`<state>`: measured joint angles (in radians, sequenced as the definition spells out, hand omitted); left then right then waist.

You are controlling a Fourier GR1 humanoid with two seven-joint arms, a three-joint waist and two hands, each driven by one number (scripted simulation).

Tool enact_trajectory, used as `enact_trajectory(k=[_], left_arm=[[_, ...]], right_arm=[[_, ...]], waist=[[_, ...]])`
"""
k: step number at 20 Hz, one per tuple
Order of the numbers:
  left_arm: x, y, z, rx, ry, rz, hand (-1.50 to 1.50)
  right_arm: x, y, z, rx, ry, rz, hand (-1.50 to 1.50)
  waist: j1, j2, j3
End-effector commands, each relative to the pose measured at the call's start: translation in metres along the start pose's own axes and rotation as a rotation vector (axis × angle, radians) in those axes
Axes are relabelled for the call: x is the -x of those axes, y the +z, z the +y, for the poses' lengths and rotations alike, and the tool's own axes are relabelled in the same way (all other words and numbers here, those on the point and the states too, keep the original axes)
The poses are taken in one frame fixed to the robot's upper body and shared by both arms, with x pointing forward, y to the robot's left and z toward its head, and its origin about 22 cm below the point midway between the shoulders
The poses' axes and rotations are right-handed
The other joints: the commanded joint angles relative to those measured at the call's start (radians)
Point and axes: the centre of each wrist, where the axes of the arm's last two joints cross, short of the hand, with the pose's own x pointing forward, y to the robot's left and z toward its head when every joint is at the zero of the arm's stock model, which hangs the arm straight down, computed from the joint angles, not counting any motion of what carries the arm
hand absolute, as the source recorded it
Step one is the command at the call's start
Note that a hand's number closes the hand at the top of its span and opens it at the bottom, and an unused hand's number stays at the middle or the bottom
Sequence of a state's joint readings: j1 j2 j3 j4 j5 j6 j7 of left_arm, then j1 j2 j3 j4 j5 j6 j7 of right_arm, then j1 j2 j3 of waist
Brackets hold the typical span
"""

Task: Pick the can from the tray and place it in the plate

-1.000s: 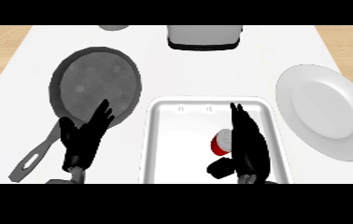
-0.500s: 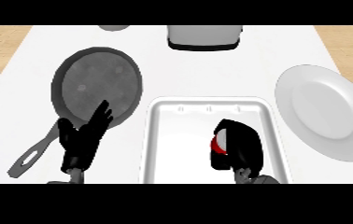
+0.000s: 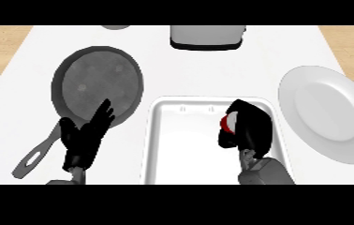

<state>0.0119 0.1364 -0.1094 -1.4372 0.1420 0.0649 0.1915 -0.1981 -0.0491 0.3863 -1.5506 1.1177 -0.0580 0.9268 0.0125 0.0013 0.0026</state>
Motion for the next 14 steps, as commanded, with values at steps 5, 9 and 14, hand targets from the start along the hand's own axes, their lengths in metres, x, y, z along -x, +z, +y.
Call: enact_trajectory(k=[5, 9, 14], left_arm=[[-0.005, -0.002, -0.006, 0.026, -0.016, -0.019, 0.00], [-0.008, -0.003, -0.008, 0.047, -0.028, -0.021, 0.00], [-0.007, -0.007, -0.018, 0.072, -0.028, -0.001, 0.00]], right_arm=[[-0.007, -0.085, -0.063, 0.435, -0.158, 0.496, 1.50], [-0.001, -0.117, -0.096, 0.647, -0.136, 0.604, 1.50], [-0.013, -0.132, -0.132, 0.864, -0.214, 0.689, 1.50]], waist=[[0.050, 0.032, -0.007], [0.080, 0.041, -0.005], [0.088, 0.043, -0.004]])
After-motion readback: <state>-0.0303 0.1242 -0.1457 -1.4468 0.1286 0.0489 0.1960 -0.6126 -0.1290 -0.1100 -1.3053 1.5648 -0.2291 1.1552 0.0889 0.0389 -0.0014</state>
